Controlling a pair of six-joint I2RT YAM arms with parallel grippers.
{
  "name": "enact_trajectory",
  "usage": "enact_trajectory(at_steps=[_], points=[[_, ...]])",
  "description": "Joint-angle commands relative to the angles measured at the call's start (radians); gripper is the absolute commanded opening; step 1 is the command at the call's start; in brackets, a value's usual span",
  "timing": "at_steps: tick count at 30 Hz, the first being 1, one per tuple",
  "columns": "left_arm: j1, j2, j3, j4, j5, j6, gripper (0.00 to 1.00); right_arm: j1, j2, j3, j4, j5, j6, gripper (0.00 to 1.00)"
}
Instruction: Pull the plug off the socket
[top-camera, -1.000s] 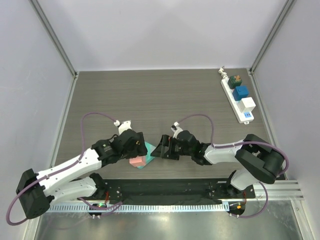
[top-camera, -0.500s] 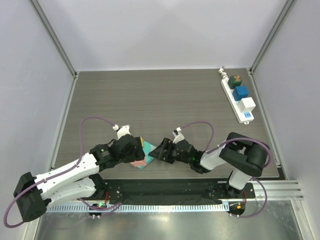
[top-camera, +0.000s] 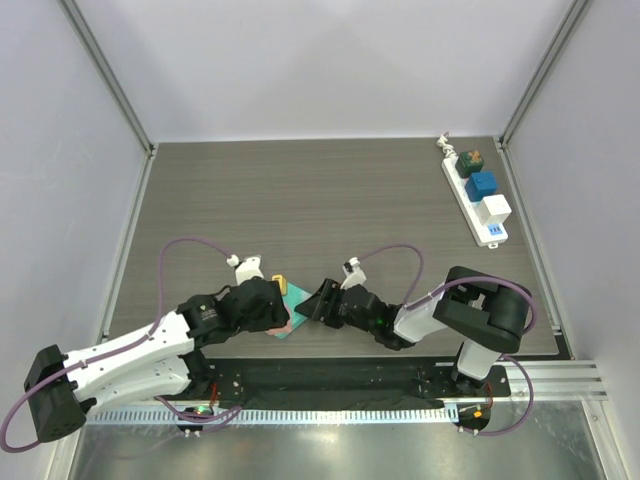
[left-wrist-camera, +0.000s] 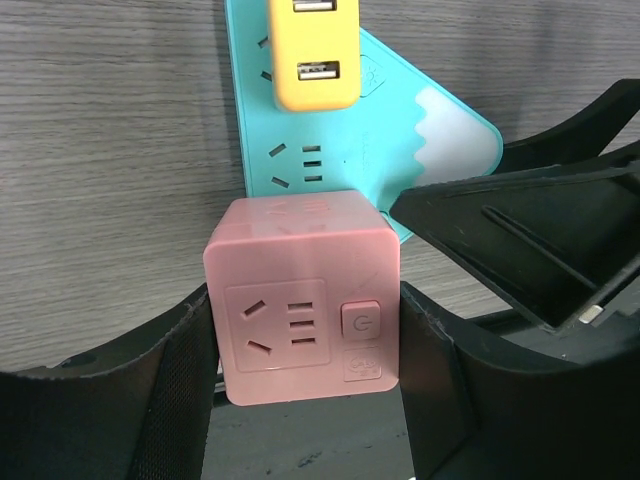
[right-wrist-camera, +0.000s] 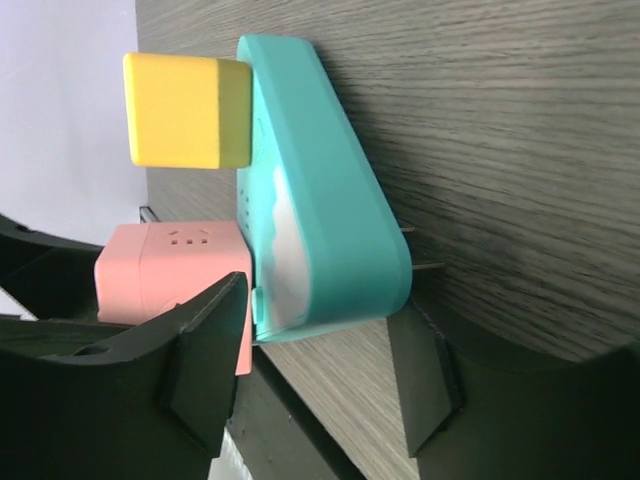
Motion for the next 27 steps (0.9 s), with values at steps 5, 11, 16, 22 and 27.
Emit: enact_trajectory(at_steps=[5, 11, 16, 22, 27], points=[[-0.023, 0.0, 0.01, 0.055, 0.022, -0.025, 0.29, 0.047, 0.04, 0.034, 0.032, 0.136, 0.003, 0.53], [-0.026, 0.008, 0.038, 0.073, 0.047, -0.042, 0.0, 0.048, 0.035, 0.014, 0.012, 0.174, -0.031, 0.2], [-0.028, -0.028, 0.058, 0.084, 0.068, -0.042, 0.0, 0.05, 0.014, 0.006, -0.065, 0.212, -0.042, 0.01], [-0.028, -0.095, 0.075, 0.16, 0.122, -0.016, 0.0, 0.054, 0.012, 0.029, -0.214, 0.263, -0.028, 0.01], [-0.028, -0.16, 0.095, 0.145, 0.082, -0.054, 0.0, 0.068, -0.006, 0.048, -0.355, 0.337, -0.03, 0.01]])
